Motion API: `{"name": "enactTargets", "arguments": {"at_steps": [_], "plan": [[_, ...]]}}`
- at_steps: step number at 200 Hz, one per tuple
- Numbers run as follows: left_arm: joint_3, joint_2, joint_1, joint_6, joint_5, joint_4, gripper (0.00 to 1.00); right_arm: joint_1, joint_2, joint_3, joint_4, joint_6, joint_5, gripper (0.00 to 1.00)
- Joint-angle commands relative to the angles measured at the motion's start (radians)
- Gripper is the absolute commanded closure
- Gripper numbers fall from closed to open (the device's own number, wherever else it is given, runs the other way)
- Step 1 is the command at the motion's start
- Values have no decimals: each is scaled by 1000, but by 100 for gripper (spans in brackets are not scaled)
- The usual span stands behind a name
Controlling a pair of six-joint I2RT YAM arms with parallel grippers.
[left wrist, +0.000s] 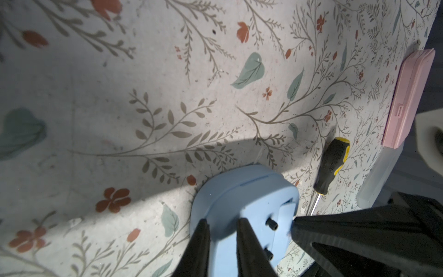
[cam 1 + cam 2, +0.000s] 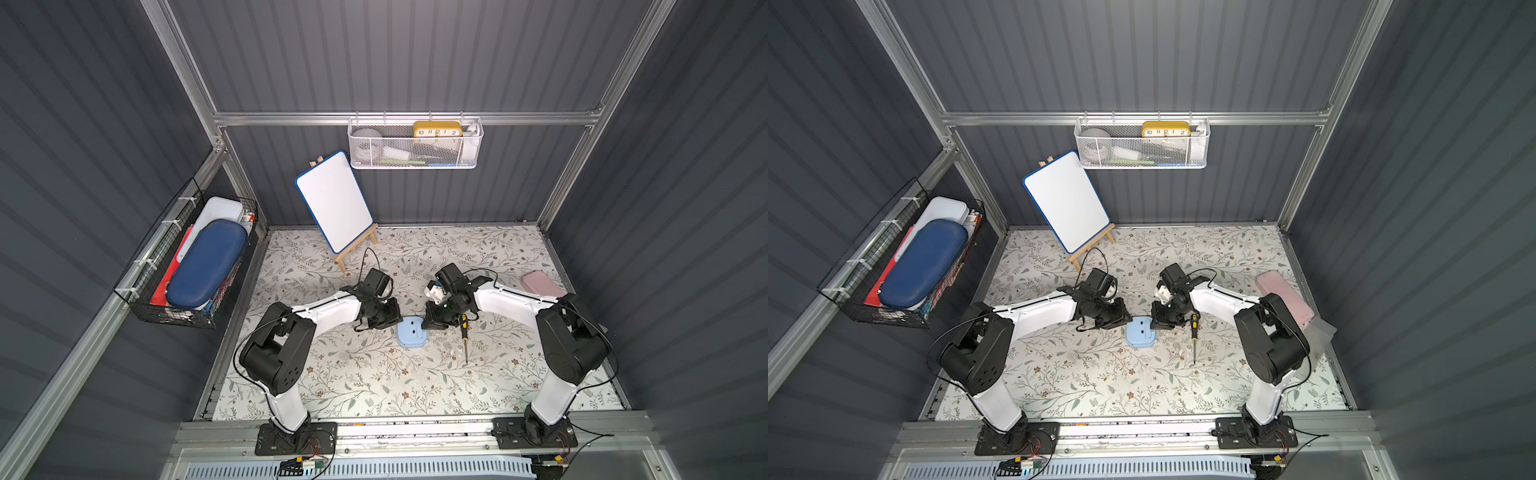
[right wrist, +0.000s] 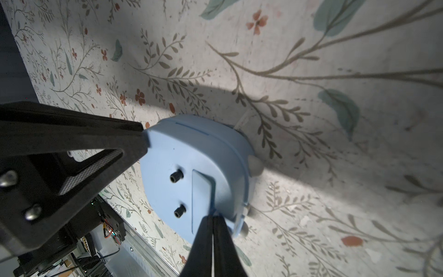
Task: Remove the battery from the alarm
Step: Install the cover on the alarm.
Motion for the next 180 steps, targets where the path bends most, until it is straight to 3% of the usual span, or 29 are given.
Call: {"name": "enactTargets", "arguments": {"at_steps": [1, 105, 135, 180], "plan": [[1, -35, -5, -4, 13, -8, 74, 6, 21, 25, -48, -20, 15, 87], [-6, -43, -6, -7, 16, -4, 75, 26, 16, 56, -79, -17, 31, 78], [-8, -48, -6, -7, 14, -2, 75, 26, -4, 65, -98, -22, 58, 64], [-18, -50, -6, -8, 14, -1, 75, 26, -21, 71, -117, -29, 85, 60]]}}
